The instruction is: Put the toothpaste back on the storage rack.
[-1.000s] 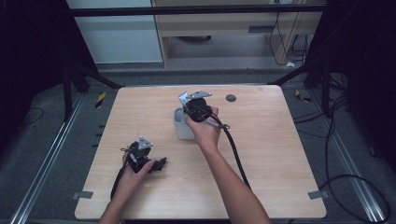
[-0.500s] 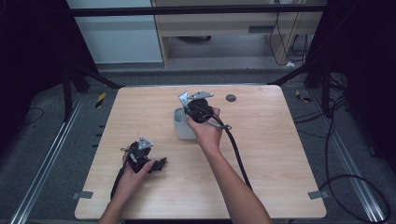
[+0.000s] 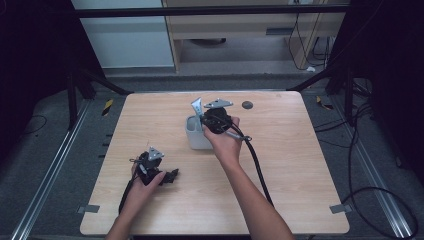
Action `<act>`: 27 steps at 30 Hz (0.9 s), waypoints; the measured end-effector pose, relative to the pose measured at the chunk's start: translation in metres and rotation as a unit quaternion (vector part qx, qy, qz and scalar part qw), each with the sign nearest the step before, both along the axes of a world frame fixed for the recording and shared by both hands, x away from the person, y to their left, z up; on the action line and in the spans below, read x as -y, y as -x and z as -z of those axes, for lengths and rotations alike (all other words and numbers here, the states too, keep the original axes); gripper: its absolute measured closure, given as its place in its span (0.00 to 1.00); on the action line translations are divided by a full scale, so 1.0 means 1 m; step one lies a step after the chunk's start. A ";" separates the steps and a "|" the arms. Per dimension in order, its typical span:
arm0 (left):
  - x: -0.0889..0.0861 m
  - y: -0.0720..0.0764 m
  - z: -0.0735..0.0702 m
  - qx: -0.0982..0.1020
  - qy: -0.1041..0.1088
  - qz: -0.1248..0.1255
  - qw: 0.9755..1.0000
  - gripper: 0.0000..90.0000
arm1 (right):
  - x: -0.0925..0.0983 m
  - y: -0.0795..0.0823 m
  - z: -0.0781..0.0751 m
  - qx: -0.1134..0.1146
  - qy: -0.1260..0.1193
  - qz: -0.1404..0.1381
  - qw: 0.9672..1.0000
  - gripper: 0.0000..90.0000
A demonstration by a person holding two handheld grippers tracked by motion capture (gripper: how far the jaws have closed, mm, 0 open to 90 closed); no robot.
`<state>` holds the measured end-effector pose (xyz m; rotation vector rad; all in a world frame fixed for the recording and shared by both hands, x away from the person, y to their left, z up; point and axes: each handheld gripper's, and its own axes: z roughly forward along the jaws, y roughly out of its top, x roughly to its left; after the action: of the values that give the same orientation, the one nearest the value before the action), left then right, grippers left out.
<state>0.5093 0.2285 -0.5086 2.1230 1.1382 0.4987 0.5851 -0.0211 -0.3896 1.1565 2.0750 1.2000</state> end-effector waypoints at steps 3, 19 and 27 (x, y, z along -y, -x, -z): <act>0.000 0.000 0.000 0.000 0.000 0.000 1.000 0.00 | 0.003 0.003 0.000 -0.001 0.001 0.002 1.000 0.79; 0.001 0.000 0.000 0.000 0.000 0.001 1.000 0.00 | 0.018 0.011 -0.010 -0.002 -0.003 0.009 1.000 0.62; 0.001 0.000 0.000 0.000 0.000 0.001 1.000 0.00 | 0.020 0.014 -0.012 -0.007 0.005 0.005 1.000 0.46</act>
<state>0.5091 0.2277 -0.5086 2.1237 1.1369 0.4980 0.5712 -0.0413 -0.3776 1.1724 2.0801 1.1786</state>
